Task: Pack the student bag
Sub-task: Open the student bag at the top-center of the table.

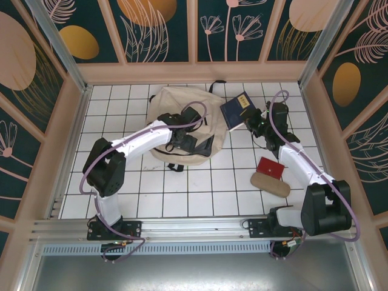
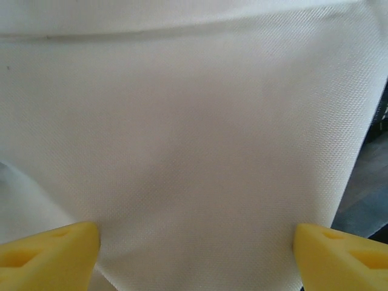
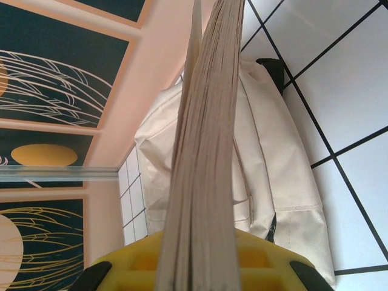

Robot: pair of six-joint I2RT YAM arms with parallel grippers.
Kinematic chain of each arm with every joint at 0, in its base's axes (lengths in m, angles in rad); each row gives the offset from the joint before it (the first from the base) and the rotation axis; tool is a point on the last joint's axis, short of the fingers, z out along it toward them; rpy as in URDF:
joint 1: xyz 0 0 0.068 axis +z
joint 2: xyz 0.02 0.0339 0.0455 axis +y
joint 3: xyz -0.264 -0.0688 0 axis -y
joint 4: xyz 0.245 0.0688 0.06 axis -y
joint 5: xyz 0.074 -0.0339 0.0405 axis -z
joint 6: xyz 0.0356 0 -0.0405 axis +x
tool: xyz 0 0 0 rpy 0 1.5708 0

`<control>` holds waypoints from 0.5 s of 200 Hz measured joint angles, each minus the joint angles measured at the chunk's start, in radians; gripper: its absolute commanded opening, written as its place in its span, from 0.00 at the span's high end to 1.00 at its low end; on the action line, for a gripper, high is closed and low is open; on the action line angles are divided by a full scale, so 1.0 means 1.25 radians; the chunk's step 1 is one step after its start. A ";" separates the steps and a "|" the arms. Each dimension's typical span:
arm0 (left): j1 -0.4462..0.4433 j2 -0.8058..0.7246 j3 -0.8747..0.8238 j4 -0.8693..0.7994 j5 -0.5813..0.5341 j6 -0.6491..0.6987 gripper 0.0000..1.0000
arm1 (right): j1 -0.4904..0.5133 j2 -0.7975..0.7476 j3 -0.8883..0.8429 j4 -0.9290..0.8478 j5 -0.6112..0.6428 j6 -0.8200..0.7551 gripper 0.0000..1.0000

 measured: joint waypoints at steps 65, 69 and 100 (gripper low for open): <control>-0.061 0.033 0.058 -0.006 -0.028 0.091 0.24 | 0.000 0.002 -0.012 0.000 0.000 0.001 1.00; -0.061 0.041 0.057 -0.006 -0.030 0.094 0.24 | 0.000 0.002 -0.013 -0.001 0.000 0.002 1.00; -0.060 0.083 0.057 -0.012 -0.045 0.116 0.39 | 0.000 0.002 -0.014 -0.003 0.000 0.003 1.00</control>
